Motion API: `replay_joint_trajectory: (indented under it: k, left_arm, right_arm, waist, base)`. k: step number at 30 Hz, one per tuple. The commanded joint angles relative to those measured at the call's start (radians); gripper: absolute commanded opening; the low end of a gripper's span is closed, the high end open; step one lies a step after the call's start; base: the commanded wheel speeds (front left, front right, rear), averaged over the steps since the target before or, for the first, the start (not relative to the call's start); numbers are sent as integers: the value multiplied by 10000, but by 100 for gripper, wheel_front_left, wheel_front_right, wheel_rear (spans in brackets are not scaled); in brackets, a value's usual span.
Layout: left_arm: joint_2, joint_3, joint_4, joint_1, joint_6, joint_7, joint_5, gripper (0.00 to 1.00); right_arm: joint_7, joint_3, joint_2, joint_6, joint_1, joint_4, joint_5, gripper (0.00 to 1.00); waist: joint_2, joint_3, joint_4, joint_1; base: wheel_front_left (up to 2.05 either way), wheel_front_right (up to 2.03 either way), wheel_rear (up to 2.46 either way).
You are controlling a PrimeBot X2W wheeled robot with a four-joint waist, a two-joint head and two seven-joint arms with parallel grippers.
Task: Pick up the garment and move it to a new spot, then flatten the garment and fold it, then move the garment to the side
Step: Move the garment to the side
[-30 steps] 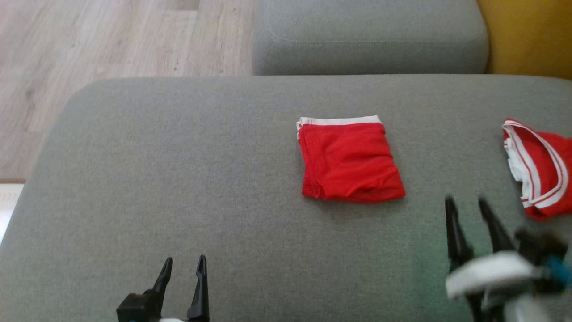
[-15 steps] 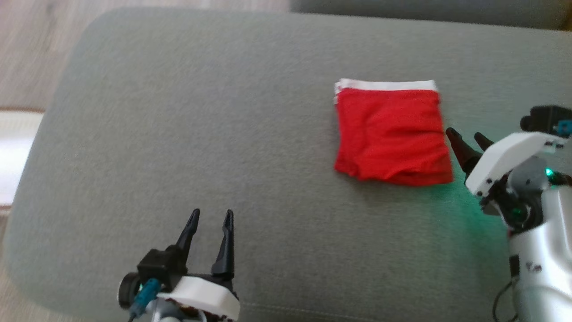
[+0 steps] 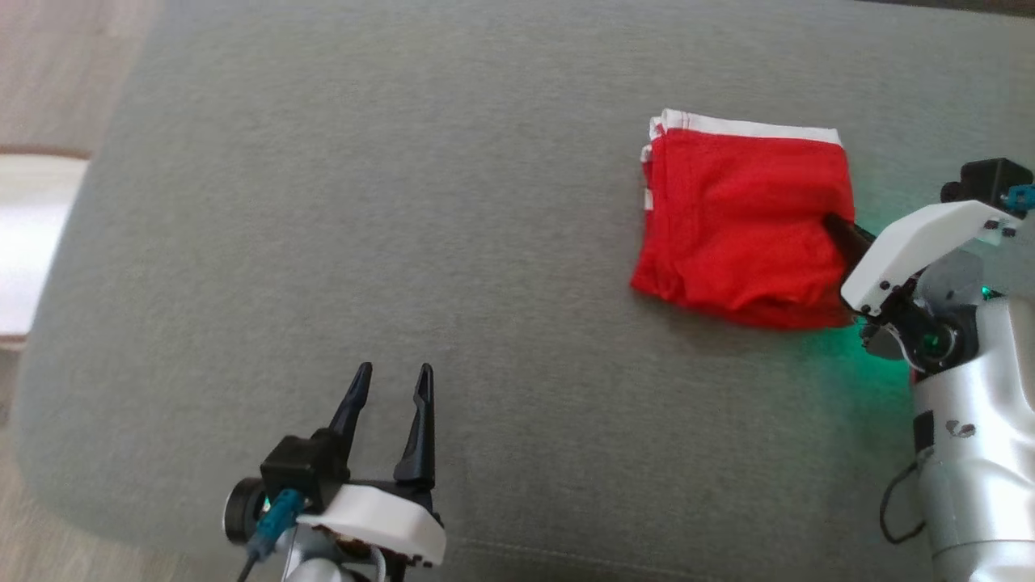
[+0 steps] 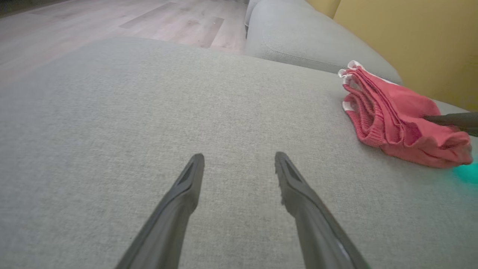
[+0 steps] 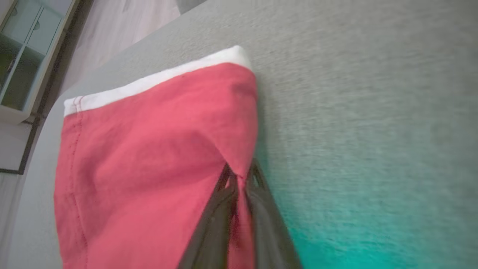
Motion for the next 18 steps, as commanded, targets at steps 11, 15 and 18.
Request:
replay_joint_trajectory:
  k: [11,15,18]
  left_arm:
    - [-27,581,-205,-592,-373,-124,510,100]
    - [-27,462,-189,-790,-400,-124,547,100]
    - [-27,393,-201,-802,-393,-124,530,100]
  right_arm:
    - [-302,1295,-1587,67,-625,-1704,-51,0]
    - [6,1221,-2382,67,-1163,-1900,-335,0]
    - [256,1059,-2725,67,-1431,-1991,-423,0]
  waist:
    - [0,71,-3023,0]
    - [0,264,-3187,0]
    - [0,360,-3159,0]
  base:
    - [0,0,0]
    - [0,0,0]
    - [0,0,0]
